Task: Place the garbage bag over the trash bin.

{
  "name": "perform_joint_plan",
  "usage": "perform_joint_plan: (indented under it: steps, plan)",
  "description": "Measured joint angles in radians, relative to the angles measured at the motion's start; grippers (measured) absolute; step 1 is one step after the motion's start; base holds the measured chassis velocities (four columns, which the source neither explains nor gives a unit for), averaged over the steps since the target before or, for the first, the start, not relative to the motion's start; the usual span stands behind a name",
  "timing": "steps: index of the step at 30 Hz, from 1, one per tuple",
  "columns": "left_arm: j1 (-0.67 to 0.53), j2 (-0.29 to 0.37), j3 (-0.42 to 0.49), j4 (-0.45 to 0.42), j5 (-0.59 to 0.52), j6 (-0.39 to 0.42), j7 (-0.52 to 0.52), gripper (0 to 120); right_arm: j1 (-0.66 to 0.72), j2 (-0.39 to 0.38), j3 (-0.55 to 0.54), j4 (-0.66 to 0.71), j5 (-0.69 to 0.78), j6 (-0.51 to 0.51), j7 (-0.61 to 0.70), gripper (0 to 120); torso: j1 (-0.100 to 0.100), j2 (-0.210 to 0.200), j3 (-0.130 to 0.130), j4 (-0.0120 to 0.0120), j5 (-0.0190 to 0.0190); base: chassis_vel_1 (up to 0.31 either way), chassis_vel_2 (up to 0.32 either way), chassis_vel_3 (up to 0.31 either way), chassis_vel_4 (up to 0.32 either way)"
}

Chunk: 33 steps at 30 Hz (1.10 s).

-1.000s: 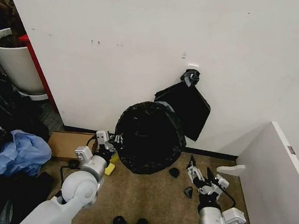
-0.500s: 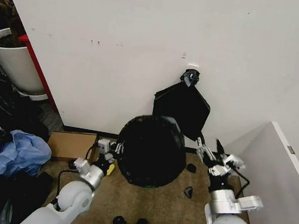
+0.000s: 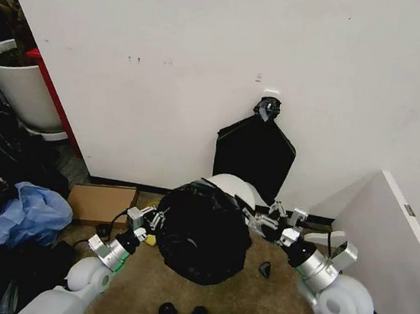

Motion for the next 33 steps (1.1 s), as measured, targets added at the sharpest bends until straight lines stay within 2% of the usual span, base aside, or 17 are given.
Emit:
perform_joint_plan:
  steps: [1, 4, 9, 12, 21, 26, 33]
  plan:
    - [0.0, 0.0, 0.0, 0.0, 0.0, 0.0, 0.0, 1, 0.0, 0.0, 0.0, 0.0, 0.0, 0.0, 0.0, 100, 0.0, 0.0, 0.0, 0.0, 0.0, 0.0, 0.0, 0.0, 0.0]
    - [0.0, 0.004, -0.015, 0.002, 0.001, -0.006, 0.005, 1, 0.03, -0.005, 0.022, -0.063, -0.028, -0.035, -0.168, 100, 0.0, 0.0, 0.0, 0.0, 0.0002, 0.0, 0.0, 0.0, 0.0]
    - [0.002, 0.009, -0.026, -0.003, 0.0, -0.007, 0.006, 1, 0.046, -0.007, 0.038, -0.113, -0.106, -0.043, -0.238, 100, 0.0, 0.0, 0.0, 0.0, 0.0, 0.0, 0.0, 0.0, 0.0]
    - [0.01, 0.012, -0.033, -0.023, -0.007, -0.007, 0.009, 1, 0.044, -0.008, 0.039, -0.123, -0.179, -0.041, -0.146, 100, 0.0, 0.0, 0.0, -0.0001, 0.0, 0.0, 0.0, 0.0, 0.0]
    - [0.02, 0.01, -0.033, -0.044, -0.011, 0.001, 0.016, 1, 0.051, -0.004, 0.015, -0.103, -0.237, -0.034, 0.026, 100, 0.0, 0.0, 0.0, -0.0001, 0.0, 0.0, 0.0, 0.0, 0.0]
    - [0.033, 0.012, -0.036, -0.069, -0.011, 0.004, 0.031, 1, 0.082, -0.003, -0.003, -0.126, -0.294, -0.039, 0.085, 100, 0.0, 0.0, 0.0, -0.0001, -0.0001, 0.0, 0.0, 0.0, 0.0]
    - [0.042, 0.015, -0.044, -0.089, -0.011, 0.006, 0.037, 1, 0.106, -0.001, -0.009, -0.167, -0.358, -0.035, 0.089, 100, 0.0, 0.0, 0.0, 0.0, 0.0, 0.0, 0.0, 0.0, 0.0]
